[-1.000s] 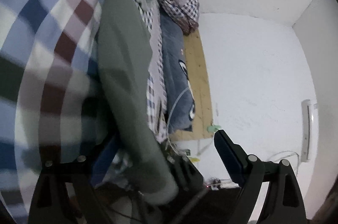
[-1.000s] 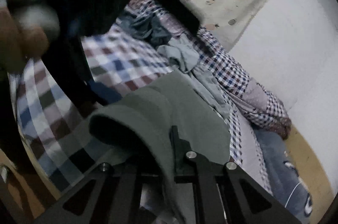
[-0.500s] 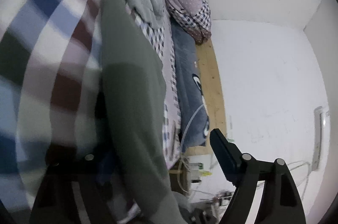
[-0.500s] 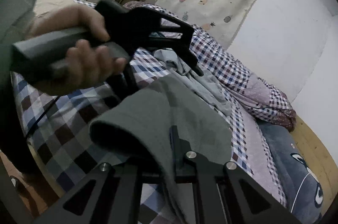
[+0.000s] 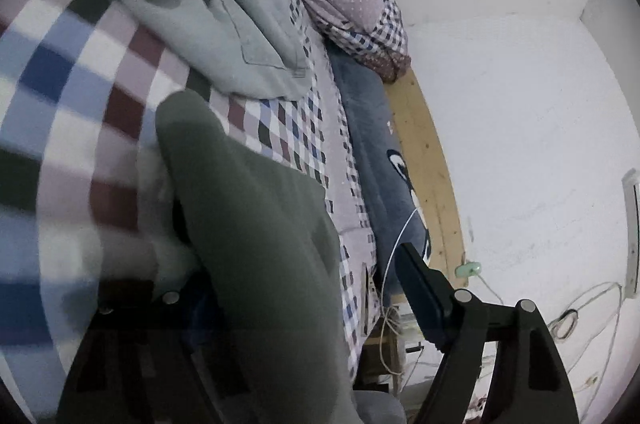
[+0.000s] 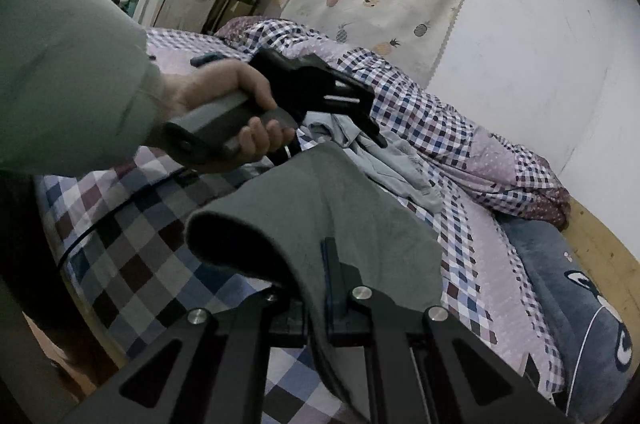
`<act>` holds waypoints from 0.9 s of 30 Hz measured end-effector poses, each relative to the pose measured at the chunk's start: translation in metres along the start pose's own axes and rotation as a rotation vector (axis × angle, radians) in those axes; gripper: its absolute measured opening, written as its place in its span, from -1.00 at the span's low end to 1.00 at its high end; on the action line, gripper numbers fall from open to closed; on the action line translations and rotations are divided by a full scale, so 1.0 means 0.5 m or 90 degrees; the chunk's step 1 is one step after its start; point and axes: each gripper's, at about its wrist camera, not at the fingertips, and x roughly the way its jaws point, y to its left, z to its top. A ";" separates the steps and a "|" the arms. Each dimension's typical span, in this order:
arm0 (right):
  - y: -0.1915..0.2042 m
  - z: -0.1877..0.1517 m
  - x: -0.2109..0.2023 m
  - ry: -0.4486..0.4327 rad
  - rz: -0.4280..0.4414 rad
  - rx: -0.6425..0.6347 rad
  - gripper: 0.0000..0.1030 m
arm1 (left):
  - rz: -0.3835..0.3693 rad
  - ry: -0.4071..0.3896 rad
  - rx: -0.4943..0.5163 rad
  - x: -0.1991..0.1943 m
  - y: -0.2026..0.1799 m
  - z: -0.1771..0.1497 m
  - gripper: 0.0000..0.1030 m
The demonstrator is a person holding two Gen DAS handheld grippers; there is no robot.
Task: Fold clothes
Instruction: 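Lift the dark green shirt off the quilt with both grippers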
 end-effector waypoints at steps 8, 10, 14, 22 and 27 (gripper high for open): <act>-0.022 0.002 -0.009 -0.007 0.007 0.034 -0.93 | 0.026 -0.003 0.001 0.012 0.013 0.071 -0.05; -0.019 -0.001 -0.008 -0.002 0.011 0.036 -0.93 | 0.038 0.003 0.009 0.022 0.012 0.076 -0.37; -0.014 -0.007 0.002 0.013 0.016 0.031 -0.93 | 0.052 0.014 0.037 0.041 -0.007 0.082 -0.56; -0.014 -0.034 -0.015 0.082 0.025 0.075 -0.51 | 0.068 -0.017 0.117 0.022 -0.159 0.055 -0.65; -0.014 -0.041 -0.095 0.091 0.026 0.133 -0.05 | 0.127 -0.013 0.193 0.011 -0.314 -0.008 -0.67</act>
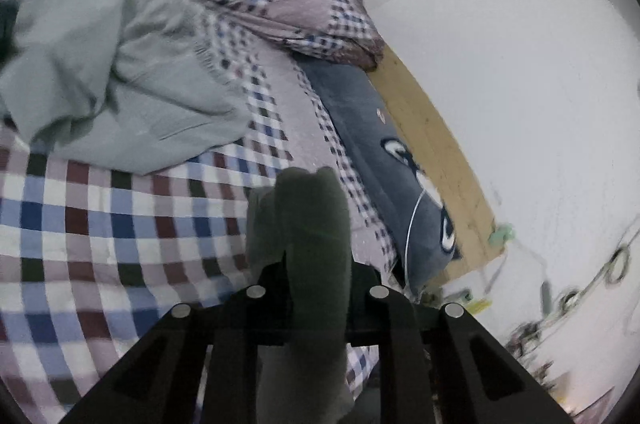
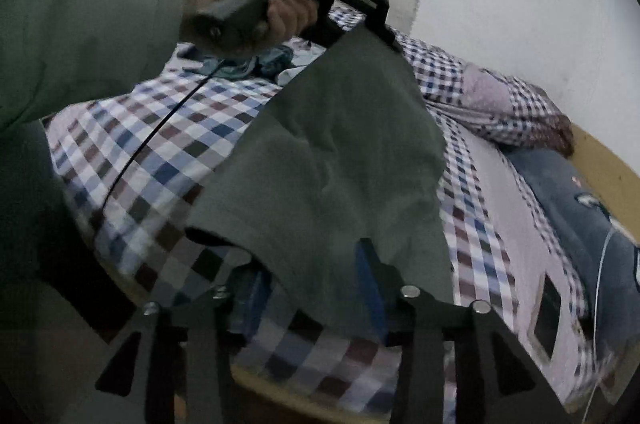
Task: Fold clothes
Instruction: 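Lift the dark green shirt off the quilt with both grippers, then carry the hanging dark green shirt with both grippers toward the beige folded cloth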
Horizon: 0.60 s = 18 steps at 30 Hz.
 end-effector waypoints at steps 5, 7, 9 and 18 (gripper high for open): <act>0.001 0.013 -0.059 -0.014 0.000 0.068 0.33 | 0.075 0.023 0.075 -0.038 -0.162 -0.039 -0.70; -0.001 0.029 -0.078 -0.031 -0.014 0.102 0.46 | 0.095 0.025 0.097 -0.050 -0.221 -0.055 -0.70; -0.002 0.047 -0.092 -0.048 -0.029 0.131 0.50 | 0.103 0.026 0.103 -0.052 -0.274 -0.066 -0.70; 0.004 0.104 -0.152 -0.088 -0.051 0.229 0.53 | 0.131 0.054 0.069 -0.017 -0.416 -0.126 -0.74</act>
